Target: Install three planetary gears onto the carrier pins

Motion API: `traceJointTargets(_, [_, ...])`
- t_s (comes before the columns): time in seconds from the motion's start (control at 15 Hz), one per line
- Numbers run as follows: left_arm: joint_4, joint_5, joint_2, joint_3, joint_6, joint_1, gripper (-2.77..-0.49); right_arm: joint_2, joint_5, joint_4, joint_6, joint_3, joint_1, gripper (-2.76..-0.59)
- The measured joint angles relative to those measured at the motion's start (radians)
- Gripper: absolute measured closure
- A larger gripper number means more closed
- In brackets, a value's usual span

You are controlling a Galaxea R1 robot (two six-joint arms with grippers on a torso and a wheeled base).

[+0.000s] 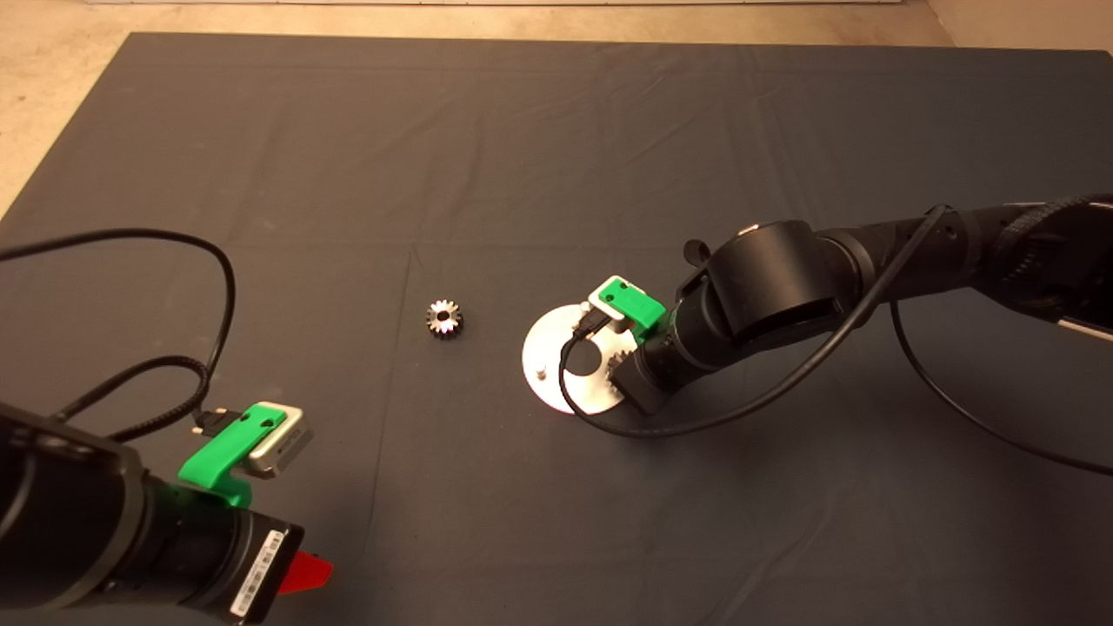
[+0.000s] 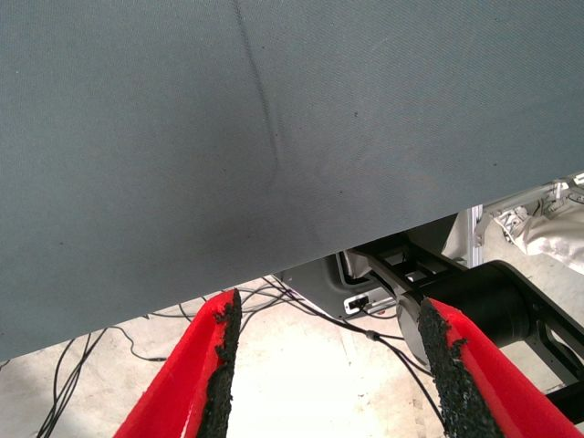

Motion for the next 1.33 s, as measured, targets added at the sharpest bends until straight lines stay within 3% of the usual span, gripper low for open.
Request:
traceJointTargets(0.53, [0.0,0.0,0.0,0.0,0.0,0.0,-1.31,-0.004,0.003,0.0,0.0,0.0,0.004,-0.9])
traceJointTargets(0.87, [0.0,-0.001,-0.001,0.0,0.0,0.0,-1.31,-0.014,0.003,0.0,0.001,0.0,0.014,-1.16])
traceJointTargets(1.0, [0.0,-0.001,-0.003,0.0,0.0,0.0,-1.31,-0.042,0.007,0.0,0.0,0.001,0.033,-1.29])
traceJointTargets(1.27, [0.0,-0.004,-0.003,0.0,0.0,0.0,-1.31,-0.133,0.0,0.0,-0.012,-0.004,0.043,-1.32])
traceJointTargets(1.33, [0.0,-0.005,-0.003,0.0,0.0,0.0,-1.31,-0.143,0.0,0.0,-0.02,-0.015,0.047,-1.44])
